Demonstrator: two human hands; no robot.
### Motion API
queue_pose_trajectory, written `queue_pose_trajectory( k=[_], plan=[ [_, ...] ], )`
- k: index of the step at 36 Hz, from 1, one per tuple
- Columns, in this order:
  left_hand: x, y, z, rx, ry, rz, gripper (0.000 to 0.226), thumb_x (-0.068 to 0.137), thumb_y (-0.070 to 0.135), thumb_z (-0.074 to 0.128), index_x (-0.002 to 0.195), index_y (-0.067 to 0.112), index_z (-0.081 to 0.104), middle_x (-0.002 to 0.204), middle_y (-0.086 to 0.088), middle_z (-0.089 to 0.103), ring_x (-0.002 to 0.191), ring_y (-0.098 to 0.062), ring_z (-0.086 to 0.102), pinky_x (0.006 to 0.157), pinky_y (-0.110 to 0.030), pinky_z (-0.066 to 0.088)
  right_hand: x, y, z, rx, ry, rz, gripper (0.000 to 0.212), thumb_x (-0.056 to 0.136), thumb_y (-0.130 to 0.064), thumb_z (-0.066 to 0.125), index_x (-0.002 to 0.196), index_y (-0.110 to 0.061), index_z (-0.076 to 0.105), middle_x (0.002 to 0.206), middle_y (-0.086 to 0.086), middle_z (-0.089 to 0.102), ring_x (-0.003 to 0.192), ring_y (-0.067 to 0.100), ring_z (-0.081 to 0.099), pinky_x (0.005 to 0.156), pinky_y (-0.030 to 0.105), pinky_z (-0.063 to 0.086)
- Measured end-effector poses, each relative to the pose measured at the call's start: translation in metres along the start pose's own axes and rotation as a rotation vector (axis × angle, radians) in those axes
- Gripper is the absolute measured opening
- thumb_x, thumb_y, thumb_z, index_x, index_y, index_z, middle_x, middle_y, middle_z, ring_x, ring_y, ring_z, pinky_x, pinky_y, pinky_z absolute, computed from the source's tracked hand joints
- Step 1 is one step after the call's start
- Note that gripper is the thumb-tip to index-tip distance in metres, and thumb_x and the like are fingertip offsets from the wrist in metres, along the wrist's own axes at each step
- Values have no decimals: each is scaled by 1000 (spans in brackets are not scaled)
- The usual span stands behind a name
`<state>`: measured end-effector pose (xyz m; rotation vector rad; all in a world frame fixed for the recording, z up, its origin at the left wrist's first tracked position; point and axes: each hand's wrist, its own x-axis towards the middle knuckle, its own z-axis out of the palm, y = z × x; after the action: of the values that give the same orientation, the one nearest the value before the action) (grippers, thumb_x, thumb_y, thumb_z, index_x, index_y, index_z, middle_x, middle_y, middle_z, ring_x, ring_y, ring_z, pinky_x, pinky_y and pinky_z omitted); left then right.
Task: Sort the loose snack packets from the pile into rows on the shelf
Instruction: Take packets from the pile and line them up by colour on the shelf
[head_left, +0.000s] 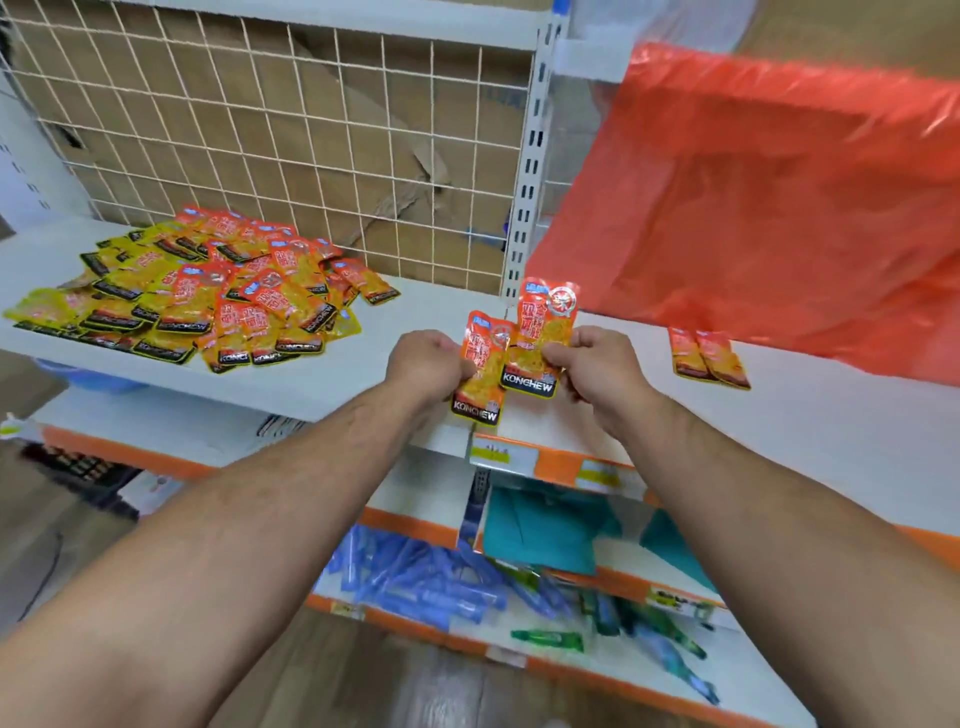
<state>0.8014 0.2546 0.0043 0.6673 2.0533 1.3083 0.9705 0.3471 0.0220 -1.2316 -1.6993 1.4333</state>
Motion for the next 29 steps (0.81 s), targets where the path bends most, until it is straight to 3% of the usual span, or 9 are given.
queue_pose_trajectory(
  k=[15, 19, 23, 29],
  plan=[
    [-6, 51, 154, -21, -74, 23, 22, 72, 4, 78, 66, 16, 60, 81, -14, 74, 83, -35, 72, 75, -54, 59, 43, 43, -156, -90, 82, -3, 19, 88, -16, 71, 75, -7, 60, 54, 8, 50, 40, 17, 40, 43, 25, 31],
    [-14, 70, 211, -6, -57, 24, 22, 74, 6, 78, 67, 15, 60, 81, -14, 73, 72, -30, 69, 70, -42, 59, 63, 58, -211, -125, 39, 17, 27, 88, -16, 70, 67, -12, 54, 51, 7, 48, 38, 17, 40, 42, 25, 29],
    [-21, 86, 255, -24, -56, 22, 24, 76, 4, 76, 65, 15, 58, 72, -10, 67, 62, -24, 60, 60, -33, 50, 77, 70, -252, -140, 28, 37, 21, 87, -16, 70, 72, -10, 58, 52, 8, 49, 42, 18, 41, 45, 25, 30],
    [-22, 99, 307, 12, -35, -7, 23, 74, 6, 78, 65, 15, 59, 79, -16, 72, 77, -35, 71, 73, -52, 60, 90, 85, -300, -146, -26, 93, 18, 91, -12, 67, 73, -12, 64, 54, 3, 52, 43, 14, 42, 42, 22, 30]
  ],
)
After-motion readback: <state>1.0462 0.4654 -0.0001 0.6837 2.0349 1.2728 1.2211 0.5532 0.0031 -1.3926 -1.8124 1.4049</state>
